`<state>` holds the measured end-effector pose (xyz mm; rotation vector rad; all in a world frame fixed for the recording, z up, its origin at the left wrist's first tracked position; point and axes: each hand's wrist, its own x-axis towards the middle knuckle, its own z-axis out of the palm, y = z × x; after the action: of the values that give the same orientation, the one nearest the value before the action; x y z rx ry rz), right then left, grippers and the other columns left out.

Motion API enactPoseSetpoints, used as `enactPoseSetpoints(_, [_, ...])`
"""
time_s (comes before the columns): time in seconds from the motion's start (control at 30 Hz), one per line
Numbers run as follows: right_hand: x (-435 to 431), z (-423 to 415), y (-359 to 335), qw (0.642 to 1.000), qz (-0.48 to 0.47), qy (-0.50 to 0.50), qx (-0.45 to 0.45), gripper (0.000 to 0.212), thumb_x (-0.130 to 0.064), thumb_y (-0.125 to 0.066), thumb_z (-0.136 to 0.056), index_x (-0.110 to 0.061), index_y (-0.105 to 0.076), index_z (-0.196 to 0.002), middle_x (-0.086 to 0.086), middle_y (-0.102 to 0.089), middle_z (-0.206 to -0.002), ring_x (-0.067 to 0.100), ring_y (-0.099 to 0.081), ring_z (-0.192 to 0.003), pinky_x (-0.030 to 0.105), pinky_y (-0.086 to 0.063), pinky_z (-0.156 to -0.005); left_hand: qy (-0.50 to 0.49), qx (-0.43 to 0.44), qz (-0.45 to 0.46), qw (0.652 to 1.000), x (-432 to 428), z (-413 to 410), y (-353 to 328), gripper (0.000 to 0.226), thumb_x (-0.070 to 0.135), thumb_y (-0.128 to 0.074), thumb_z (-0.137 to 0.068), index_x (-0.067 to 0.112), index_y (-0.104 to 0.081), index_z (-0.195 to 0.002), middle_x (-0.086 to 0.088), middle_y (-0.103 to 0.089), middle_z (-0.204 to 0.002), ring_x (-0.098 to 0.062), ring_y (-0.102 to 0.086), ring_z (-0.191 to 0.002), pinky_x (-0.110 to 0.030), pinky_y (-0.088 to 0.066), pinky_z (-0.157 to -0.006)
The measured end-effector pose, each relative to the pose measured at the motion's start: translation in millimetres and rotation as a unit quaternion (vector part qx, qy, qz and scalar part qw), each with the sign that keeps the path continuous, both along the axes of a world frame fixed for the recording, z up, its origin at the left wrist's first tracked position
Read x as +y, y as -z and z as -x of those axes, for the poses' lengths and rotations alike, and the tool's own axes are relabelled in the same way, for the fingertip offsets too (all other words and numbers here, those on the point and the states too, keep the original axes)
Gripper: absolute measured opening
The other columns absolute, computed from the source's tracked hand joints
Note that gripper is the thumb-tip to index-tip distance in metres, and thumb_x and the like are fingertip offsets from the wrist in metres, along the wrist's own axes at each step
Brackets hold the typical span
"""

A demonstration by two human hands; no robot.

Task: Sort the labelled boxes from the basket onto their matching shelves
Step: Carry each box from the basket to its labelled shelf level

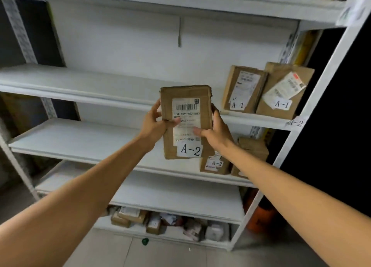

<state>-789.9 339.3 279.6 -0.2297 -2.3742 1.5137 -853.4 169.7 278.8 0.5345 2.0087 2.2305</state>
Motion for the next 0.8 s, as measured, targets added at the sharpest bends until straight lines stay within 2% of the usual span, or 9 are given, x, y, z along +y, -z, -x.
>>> enactPoseSetpoints(0.1, [2.6, 3.8, 20.3, 0.997, -0.057, -0.003, -0.046, 0.08, -0.02, -0.074, -0.083, -0.015, -0.025, -0.146, 0.003, -0.061, -0.129, 0.024, -0.061, -0.111, 0.024, -0.048, -0.078, 0.001, -0.081, -0.017, 0.997, 5.8, 6.5, 33.2, 0.063, 0.0, -0.069, -0.082, 0.019, -0.044, -0.137, -0.001, -0.07, -0.098, -0.02, -0.07, -0.084, -0.027, -0.057, -0.053])
enactPoseSetpoints(0.2, [0.8, 14.0, 47.2, 0.995, -0.07, -0.008, -0.07, 0.06, -0.022, -0.064, -0.091, -0.012, -0.03, -0.14, 0.001, -0.06, -0.121, 0.02, -0.059, -0.103, 0.019, -0.046, -0.07, -0.013, -0.14, -0.007, 0.99, 5.0, 16.4, 71.2, 0.067, -0.004, -0.068, -0.082, 0.017, -0.039, -0.138, -0.009, -0.07, -0.105, -0.025, -0.07, -0.087, -0.037, -0.059, -0.059])
enactPoseSetpoints(0.3, [1.5, 35.8, 83.4, 0.996, -0.054, 0.018, -0.074, 0.041, -0.031, -0.056, -0.097, -0.012, -0.041, -0.13, 0.0, -0.061, -0.113, 0.015, -0.058, -0.094, 0.016, -0.042, -0.061, -0.024, -0.177, 0.008, 0.984, 4.6, 33.8, 108.7, 0.067, -0.009, -0.067, -0.078, 0.015, -0.04, -0.134, -0.013, -0.068, -0.106, -0.026, -0.069, -0.086, -0.034, -0.058, -0.056])
enactPoseSetpoints(0.37, [3.7, 55.3, 108.0, 0.996, -0.029, 0.025, -0.083, 0.034, -0.031, -0.057, -0.096, -0.013, -0.045, -0.122, -0.004, -0.06, -0.102, 0.017, -0.062, -0.095, 0.017, -0.043, -0.061, -0.028, -0.192, 0.011, 0.981, 6.4, 51.3, 129.2, 0.071, -0.01, -0.069, -0.076, 0.015, -0.039, -0.135, -0.017, -0.065, -0.111, -0.029, -0.068, -0.091, -0.036, -0.058, -0.061])
enactPoseSetpoints(0.5, [10.6, 100.6, 143.1, 0.993, -0.011, 0.039, -0.109, 0.022, -0.029, -0.055, -0.097, -0.01, -0.053, -0.107, -0.002, -0.062, -0.099, 0.022, -0.061, -0.095, 0.032, -0.048, -0.075, -0.051, -0.218, 0.026, 0.974, 15.8, 88.0, 162.7, 0.064, 0.0, -0.067, -0.083, 0.016, -0.037, -0.137, -0.019, -0.063, -0.115, -0.03, -0.068, -0.093, -0.037, -0.057, -0.064])
enactPoseSetpoints(0.53, [12.0, 113.1, 148.0, 0.993, -0.018, 0.034, -0.108, 0.02, -0.028, -0.054, -0.097, -0.009, -0.054, -0.102, 0.0, -0.062, -0.097, 0.022, -0.061, -0.092, 0.033, -0.047, -0.076, -0.062, -0.226, 0.021, 0.972, 18.4, 97.2, 170.2, 0.059, 0.002, -0.065, -0.086, 0.015, -0.037, -0.136, -0.021, -0.063, -0.115, -0.031, -0.067, -0.093, -0.039, -0.058, -0.065])
enactPoseSetpoints(0.6, [14.3, 136.3, 152.1, 0.993, -0.023, 0.03, -0.115, 0.021, -0.027, -0.052, -0.098, -0.007, -0.056, -0.101, -0.004, -0.057, -0.091, 0.015, -0.057, -0.087, 0.024, -0.043, -0.069, -0.077, -0.235, 0.02, 0.969, 24.1, 115.2, 181.9, 0.052, 0.006, -0.061, -0.09, 0.013, -0.037, -0.135, -0.022, -0.062, -0.116, -0.032, -0.067, -0.094, -0.042, -0.058, -0.068])
enactPoseSetpoints(0.67, [21.4, 160.7, 157.1, 0.993, -0.022, 0.041, -0.107, 0.024, -0.029, -0.054, -0.097, -0.006, -0.059, -0.101, -0.001, -0.058, -0.095, 0.015, -0.058, -0.088, 0.018, -0.042, -0.063, -0.079, -0.233, 0.03, 0.969, 32.0, 135.0, 187.9, 0.049, 0.009, -0.061, -0.091, 0.013, -0.038, -0.134, -0.021, -0.062, -0.116, -0.032, -0.066, -0.095, -0.041, -0.059, -0.069])
enactPoseSetpoints(0.8, [35.9, 187.5, 169.8, 0.99, 0.036, 0.064, -0.122, 0.022, -0.029, -0.053, -0.096, -0.01, -0.061, -0.102, 0.008, -0.064, -0.104, 0.017, -0.059, -0.089, 0.025, -0.045, -0.067, -0.074, -0.217, 0.054, 0.972, 50.6, 171.1, 185.9, 0.045, 0.017, -0.059, -0.094, 0.011, -0.042, -0.135, -0.014, -0.058, -0.121, -0.021, -0.066, -0.087, -0.029, -0.057, -0.054])
